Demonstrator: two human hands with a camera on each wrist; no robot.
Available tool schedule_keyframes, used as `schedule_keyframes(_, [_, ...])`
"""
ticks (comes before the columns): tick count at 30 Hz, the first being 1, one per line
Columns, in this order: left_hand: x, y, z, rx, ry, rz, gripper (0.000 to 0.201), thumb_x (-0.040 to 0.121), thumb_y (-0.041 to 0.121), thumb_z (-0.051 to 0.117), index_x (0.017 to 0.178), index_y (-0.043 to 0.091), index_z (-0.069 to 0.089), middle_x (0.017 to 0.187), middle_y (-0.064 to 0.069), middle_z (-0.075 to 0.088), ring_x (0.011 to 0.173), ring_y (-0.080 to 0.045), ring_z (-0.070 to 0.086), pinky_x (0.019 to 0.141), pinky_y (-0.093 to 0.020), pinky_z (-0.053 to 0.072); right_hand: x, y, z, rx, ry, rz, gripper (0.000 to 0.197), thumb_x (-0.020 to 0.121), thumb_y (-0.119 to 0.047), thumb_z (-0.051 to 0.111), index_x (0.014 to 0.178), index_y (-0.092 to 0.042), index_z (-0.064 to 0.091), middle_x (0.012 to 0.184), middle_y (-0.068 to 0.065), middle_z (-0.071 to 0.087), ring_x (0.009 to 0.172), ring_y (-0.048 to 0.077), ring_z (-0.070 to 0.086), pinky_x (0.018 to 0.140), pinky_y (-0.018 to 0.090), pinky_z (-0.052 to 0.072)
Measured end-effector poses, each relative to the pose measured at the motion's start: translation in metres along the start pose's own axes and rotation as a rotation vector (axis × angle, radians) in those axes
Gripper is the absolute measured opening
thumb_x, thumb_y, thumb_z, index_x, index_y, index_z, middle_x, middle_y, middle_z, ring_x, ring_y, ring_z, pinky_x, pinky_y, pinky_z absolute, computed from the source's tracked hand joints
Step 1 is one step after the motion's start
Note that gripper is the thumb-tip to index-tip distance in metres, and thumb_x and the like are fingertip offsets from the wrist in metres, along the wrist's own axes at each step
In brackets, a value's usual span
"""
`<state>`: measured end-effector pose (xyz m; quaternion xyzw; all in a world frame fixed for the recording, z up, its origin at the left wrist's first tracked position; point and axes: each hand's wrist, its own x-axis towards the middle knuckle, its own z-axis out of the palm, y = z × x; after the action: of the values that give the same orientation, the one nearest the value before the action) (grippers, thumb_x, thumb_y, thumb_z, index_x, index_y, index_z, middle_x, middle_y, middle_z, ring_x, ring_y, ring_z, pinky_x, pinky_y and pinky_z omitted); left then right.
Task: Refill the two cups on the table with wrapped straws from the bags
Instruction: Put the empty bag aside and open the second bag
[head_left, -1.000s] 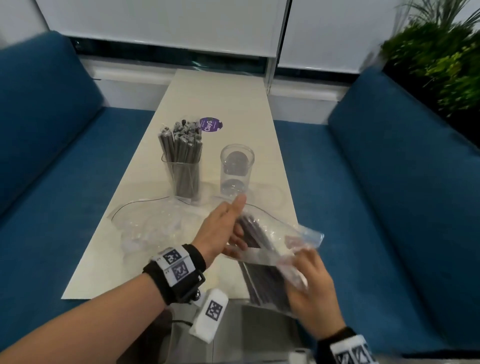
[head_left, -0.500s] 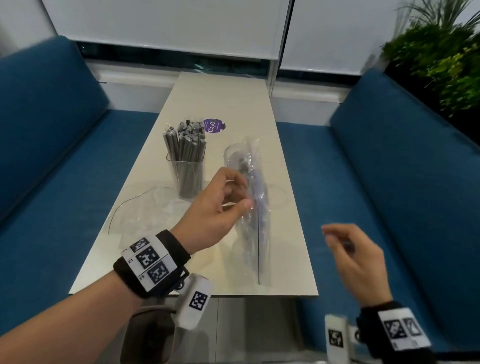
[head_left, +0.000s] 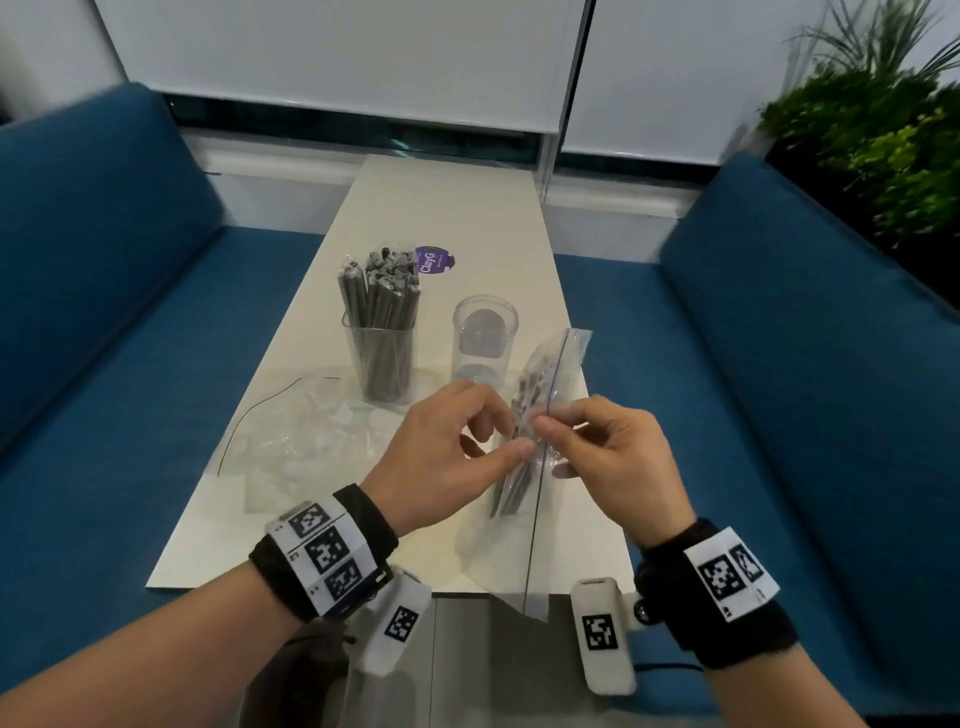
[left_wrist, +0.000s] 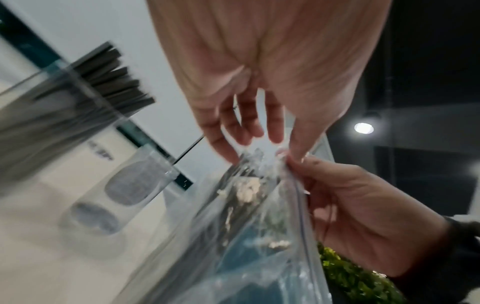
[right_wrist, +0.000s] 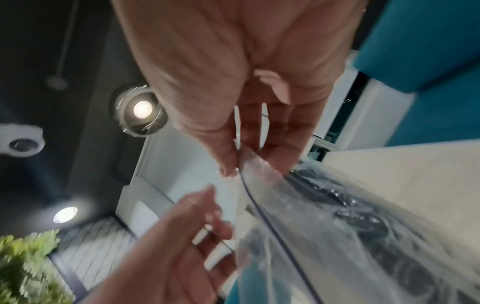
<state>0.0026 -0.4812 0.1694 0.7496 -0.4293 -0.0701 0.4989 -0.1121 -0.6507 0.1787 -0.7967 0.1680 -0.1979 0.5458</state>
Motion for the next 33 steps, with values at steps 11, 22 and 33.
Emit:
schedule_keyframes(11, [0.009, 0.001, -0.006, -0.171, -0.069, -0.118, 0.021, 0.078, 0.009, 0.085, 0.088, 0.011, 0.066, 0.079, 0.001, 0.072, 0.072, -0.009, 0.07, 0.079, -0.042, 0.064, -0.005, -0.013, 0.014, 0.11, -0.069, -0.013, 0.012, 0.095, -0.013, 0.074, 0.092, -0.021, 0.082, 0.085, 0.005, 0.08, 0.083, 0.028, 0.078, 0.082, 0.054, 0.064])
schedule_keyframes(22, [-0.001, 0.012, -0.012, -0.362, -0.134, -0.375, 0.01, 0.098, 0.005, 0.065, 0.103, 0.003, 0.074, 0.092, -0.018, 0.078, 0.083, -0.025, 0.079, 0.077, -0.04, 0.067, -0.002, -0.003, 0.012, 0.173, -0.063, 0.117, 0.017, 0.088, -0.024, 0.081, 0.08, -0.01, 0.074, 0.075, 0.009, 0.075, 0.067, 0.023, 0.07, 0.076, 0.053, 0.064])
schedule_keyframes(33, [0.006, 0.023, -0.011, -0.254, -0.13, -0.394, 0.018, 0.105, 0.017, 0.059, 0.099, 0.009, 0.074, 0.093, -0.021, 0.076, 0.076, -0.029, 0.079, 0.074, -0.043, 0.067, 0.009, -0.015, 0.008, 0.142, -0.062, 0.046, 0.014, 0.1, -0.016, 0.067, 0.088, -0.009, 0.069, 0.064, 0.003, 0.072, 0.06, 0.016, 0.071, 0.064, 0.032, 0.06])
